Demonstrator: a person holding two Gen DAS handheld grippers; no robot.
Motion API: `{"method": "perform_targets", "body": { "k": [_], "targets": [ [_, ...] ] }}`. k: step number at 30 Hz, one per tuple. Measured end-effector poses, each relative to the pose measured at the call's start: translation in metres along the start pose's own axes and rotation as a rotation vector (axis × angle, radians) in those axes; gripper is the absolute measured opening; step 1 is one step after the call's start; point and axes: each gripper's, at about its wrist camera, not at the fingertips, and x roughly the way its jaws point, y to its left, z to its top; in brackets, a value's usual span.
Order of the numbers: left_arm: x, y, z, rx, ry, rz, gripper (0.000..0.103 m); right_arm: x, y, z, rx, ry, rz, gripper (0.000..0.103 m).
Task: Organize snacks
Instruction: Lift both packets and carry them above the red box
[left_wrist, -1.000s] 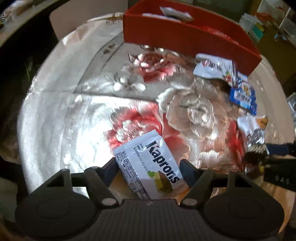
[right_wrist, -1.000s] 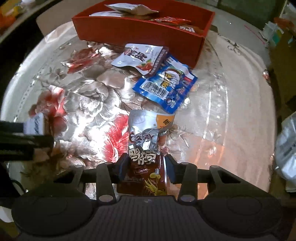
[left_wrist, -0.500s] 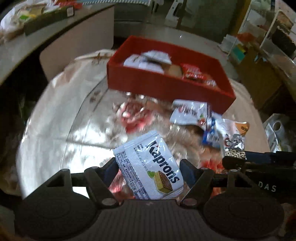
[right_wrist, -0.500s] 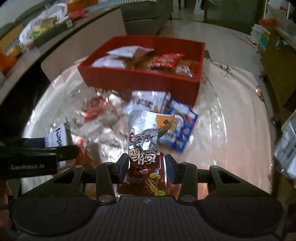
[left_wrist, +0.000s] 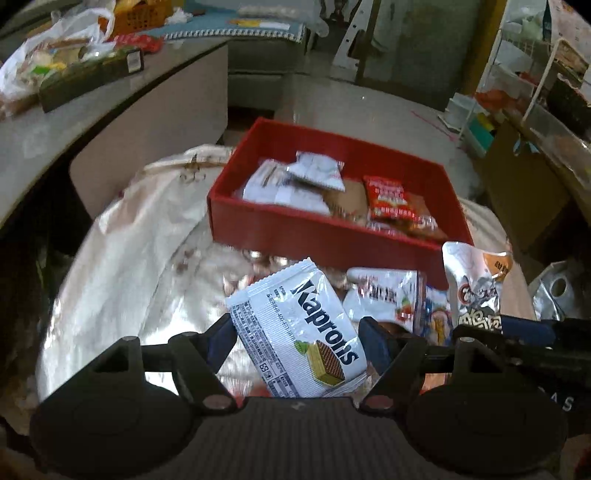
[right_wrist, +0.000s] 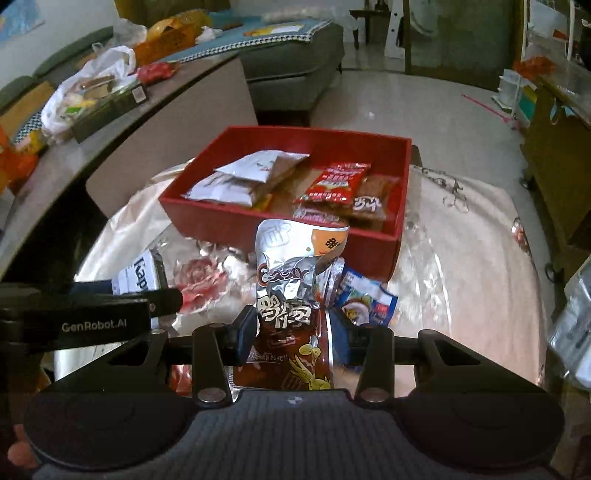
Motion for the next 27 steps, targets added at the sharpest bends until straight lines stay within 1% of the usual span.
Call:
{"method": "perform_targets", "body": {
  "k": [5,12,19,27],
  "targets": [
    [0.004,-0.005,0.015,0.011,-0.023,-0.005,0.066,0.003,-0.002,0.011,0.009,-0.014,-0.006,0.051],
    [0.01,-0.009,0.036,0.03,-0.062,0.006,0.066,0.004,-0.005,0.032,0.029,-0.064,0.004,0.051],
    [0.018,-0.012,0.051,0.025,-0.071,0.008,0.066,0.013,-0.012,0.046,0.044,-0.081,-0.004,0.051],
    [0.025,-0.017,0.068,0.033,-0.109,0.024,0.066,0.017,-0.013,0.059,0.058,-0.106,-0.002,0.051]
  ]
}}
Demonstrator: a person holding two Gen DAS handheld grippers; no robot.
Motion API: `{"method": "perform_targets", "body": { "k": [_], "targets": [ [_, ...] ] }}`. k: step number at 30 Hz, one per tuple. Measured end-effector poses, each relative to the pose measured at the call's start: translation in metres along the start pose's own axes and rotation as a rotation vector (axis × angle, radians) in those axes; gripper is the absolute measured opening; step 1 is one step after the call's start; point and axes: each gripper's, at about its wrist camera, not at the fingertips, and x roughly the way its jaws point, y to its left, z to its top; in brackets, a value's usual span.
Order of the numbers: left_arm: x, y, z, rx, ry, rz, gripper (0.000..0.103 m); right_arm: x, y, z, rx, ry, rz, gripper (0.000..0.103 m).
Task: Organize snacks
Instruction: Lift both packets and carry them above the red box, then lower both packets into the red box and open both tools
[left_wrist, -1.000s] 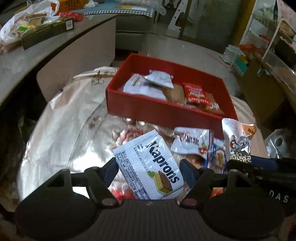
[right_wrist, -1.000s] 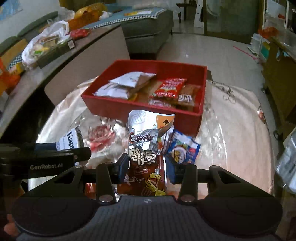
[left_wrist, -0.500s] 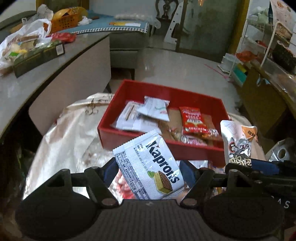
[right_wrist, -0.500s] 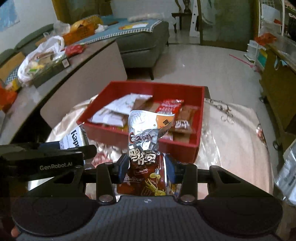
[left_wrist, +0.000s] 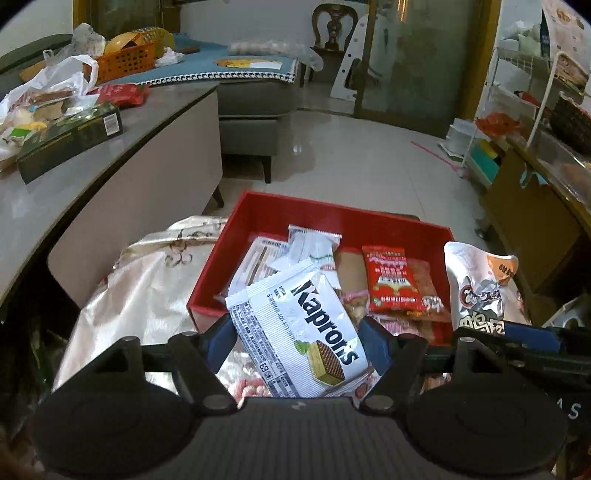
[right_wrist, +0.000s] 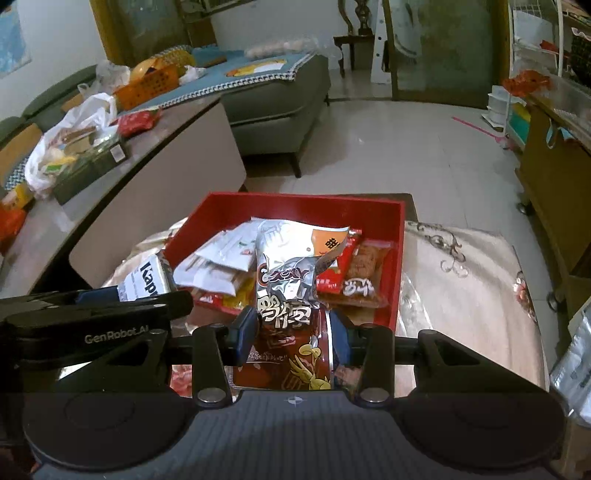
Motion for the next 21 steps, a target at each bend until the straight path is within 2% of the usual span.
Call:
{"method": "perform_targets", "body": {
  "k": [6,21],
  "targets": [
    [0.005,-0.002,0.009,0.011,-0.028,0.018,0.066,0.005,0.0,0.006,0.0,-0.008,-0.003,0.051],
    [0.024,-0.004,0.025,0.006,-0.042,0.043,0.066,0.02,0.001,0.022,0.011,-0.022,0.001,0.051]
  ]
}}
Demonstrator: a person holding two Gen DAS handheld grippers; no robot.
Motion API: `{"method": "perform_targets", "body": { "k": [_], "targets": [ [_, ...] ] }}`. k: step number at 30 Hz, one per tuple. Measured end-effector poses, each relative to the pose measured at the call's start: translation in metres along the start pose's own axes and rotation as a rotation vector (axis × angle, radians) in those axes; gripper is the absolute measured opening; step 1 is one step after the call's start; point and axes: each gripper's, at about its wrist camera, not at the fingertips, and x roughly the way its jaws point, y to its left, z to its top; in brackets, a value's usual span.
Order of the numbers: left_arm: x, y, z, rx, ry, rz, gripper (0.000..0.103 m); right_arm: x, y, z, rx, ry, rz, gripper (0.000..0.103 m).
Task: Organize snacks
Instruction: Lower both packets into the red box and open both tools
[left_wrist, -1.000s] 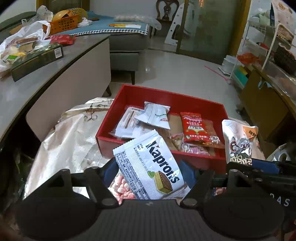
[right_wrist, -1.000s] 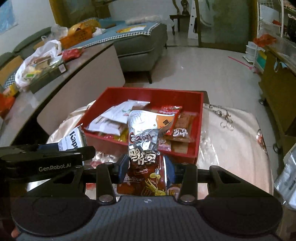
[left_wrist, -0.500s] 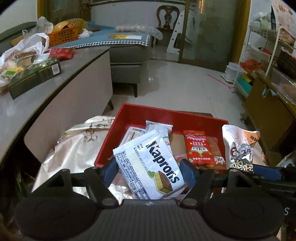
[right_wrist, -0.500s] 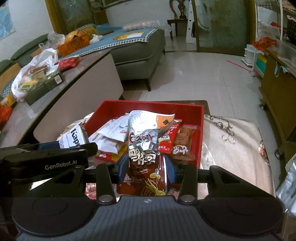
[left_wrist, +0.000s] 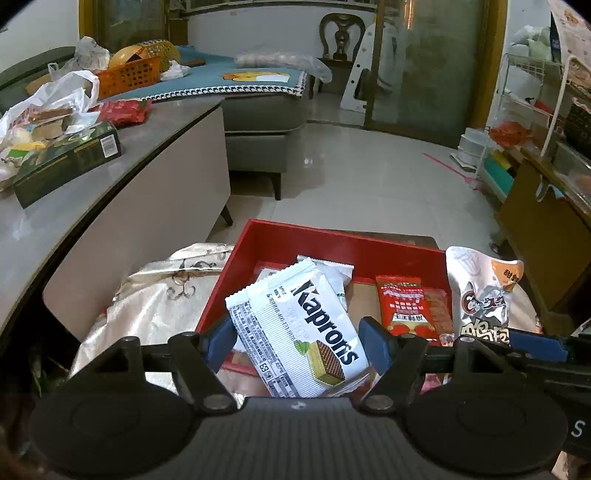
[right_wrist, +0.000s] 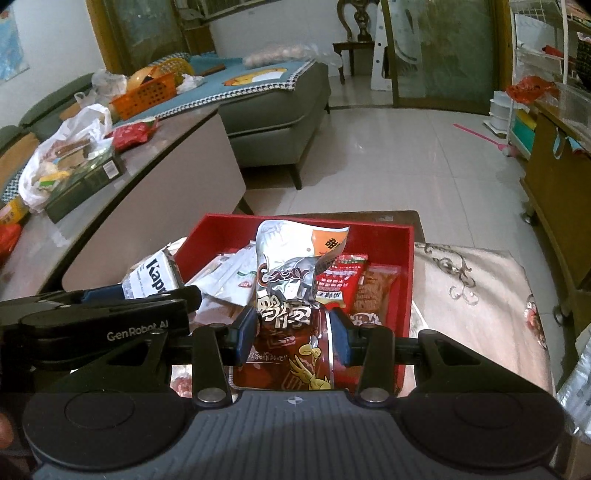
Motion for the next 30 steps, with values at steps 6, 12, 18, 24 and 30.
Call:
{"method": "perform_targets", "body": {
  "k": [6,12,18,24,30],
  "targets": [
    [0.008,-0.002,0.005,0.001,-0.004,0.009,0.066,0.004,-0.003,0.006,0.007,-0.009,0.002,0.049],
    [0.023,-0.005,0.007,0.007,0.013,0.018,0.066,0.019,-0.011,0.01,0.022,0.017,-0.009,0.048],
    [0.043,-0.013,0.01,0.026,0.035,0.012,0.066,0.034,-0.022,0.009,0.046,0.051,-0.034,0.048],
    [0.059,-0.019,0.011,0.019,0.057,0.016,0.066,0.045,-0.028,0.008,0.056,0.078,-0.032,0.049],
    [0.067,-0.024,0.01,0.041,0.069,0.025,0.067,0.055,-0.029,0.009,0.062,0.095,-0.025,0.051]
  ]
}}
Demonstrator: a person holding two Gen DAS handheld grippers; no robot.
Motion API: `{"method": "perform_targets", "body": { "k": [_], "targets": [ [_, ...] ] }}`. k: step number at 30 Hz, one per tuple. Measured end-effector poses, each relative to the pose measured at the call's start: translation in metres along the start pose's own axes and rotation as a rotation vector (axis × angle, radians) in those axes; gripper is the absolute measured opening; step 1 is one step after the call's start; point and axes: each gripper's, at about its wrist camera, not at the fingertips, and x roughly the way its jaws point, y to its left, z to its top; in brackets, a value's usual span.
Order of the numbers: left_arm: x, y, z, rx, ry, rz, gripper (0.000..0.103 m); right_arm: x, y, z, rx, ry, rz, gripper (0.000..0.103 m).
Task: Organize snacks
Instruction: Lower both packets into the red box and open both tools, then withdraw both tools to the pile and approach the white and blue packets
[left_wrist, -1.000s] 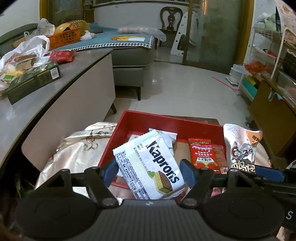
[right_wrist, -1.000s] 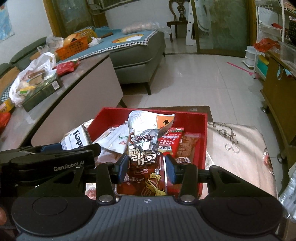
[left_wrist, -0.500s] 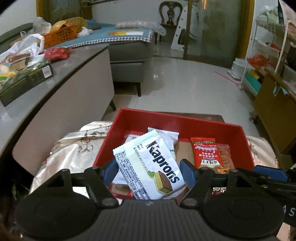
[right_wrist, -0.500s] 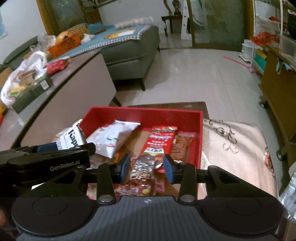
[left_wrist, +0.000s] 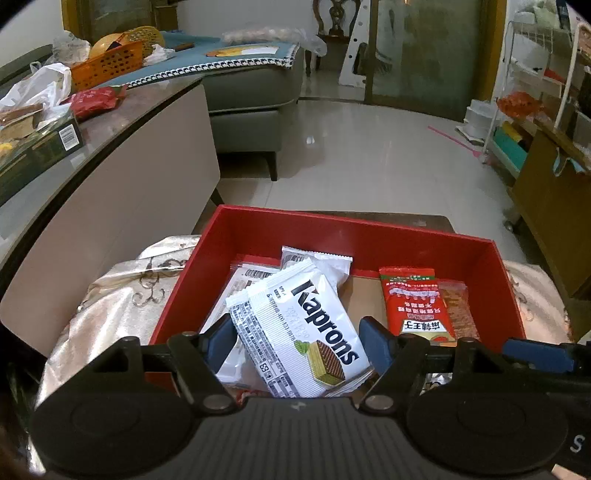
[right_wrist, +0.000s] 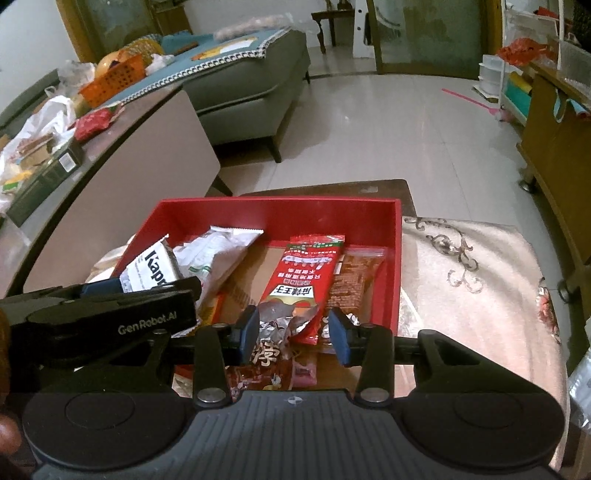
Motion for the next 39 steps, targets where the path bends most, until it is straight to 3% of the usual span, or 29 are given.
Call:
{"method": "perform_targets", "body": {
  "k": [9,12,27,32,39],
  "targets": [
    [0.002,0.0,0.002,0.01,0.007,0.016,0.069,0.001,-0.002,0.0,0.003,0.004,-0.004,0.054],
    [0.0,0.0,0.002,0.011,-0.002,0.025,0.077,0.0,-0.001,0.001,0.002,0.003,-0.001,0.057],
    [-0.023,0.005,0.001,0.02,-0.036,0.008,0.077,-0.016,0.0,-0.008,-0.031,-0.002,-0.033,0.065],
    [-0.038,0.017,-0.009,0.006,-0.027,-0.01,0.077,-0.032,-0.001,-0.018,-0.035,-0.009,-0.043,0.071],
    [-0.049,0.027,-0.038,0.02,0.032,-0.034,0.077,-0.046,-0.007,-0.044,-0.033,0.031,-0.055,0.072]
  ]
}}
